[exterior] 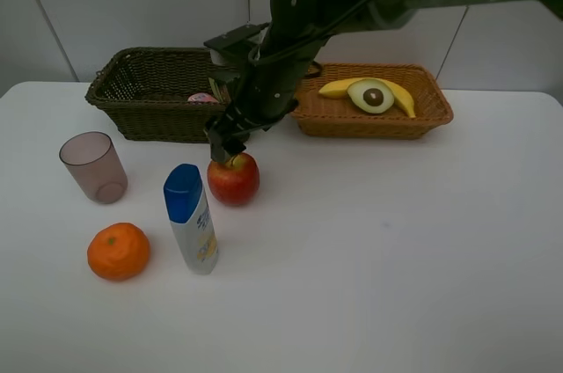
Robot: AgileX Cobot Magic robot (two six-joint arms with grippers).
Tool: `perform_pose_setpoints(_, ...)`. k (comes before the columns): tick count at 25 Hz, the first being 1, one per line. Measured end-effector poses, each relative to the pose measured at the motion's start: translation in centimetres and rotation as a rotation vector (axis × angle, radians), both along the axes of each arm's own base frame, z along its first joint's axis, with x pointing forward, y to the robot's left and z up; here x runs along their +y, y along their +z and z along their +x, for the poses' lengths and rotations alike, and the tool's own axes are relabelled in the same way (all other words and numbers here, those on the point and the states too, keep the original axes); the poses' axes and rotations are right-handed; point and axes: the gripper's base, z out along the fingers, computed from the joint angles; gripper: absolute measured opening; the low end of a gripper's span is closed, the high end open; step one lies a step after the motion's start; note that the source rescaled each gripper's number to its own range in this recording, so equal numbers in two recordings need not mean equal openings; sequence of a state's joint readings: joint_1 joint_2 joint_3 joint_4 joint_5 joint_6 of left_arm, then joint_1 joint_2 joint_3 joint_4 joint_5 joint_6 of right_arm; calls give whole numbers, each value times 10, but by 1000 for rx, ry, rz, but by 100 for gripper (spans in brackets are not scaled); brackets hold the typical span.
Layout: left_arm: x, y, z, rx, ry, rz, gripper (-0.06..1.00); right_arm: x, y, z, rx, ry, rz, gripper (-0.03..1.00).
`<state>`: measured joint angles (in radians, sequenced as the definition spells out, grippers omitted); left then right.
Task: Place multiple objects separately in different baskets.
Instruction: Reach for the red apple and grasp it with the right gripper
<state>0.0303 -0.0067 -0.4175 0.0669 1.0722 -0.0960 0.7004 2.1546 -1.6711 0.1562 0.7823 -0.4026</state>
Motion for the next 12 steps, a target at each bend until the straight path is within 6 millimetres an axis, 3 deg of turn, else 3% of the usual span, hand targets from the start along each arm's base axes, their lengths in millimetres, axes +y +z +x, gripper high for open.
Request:
perform_pose_setpoints(5, 0, 0, 0, 0, 0, 0, 100, 8, -2, -4, -6, 9, 22, 98)
perform_pose_setpoints(12, 0, 0, 0, 0, 0, 0, 100, 12, -23, -4, 37, 9, 2, 98)
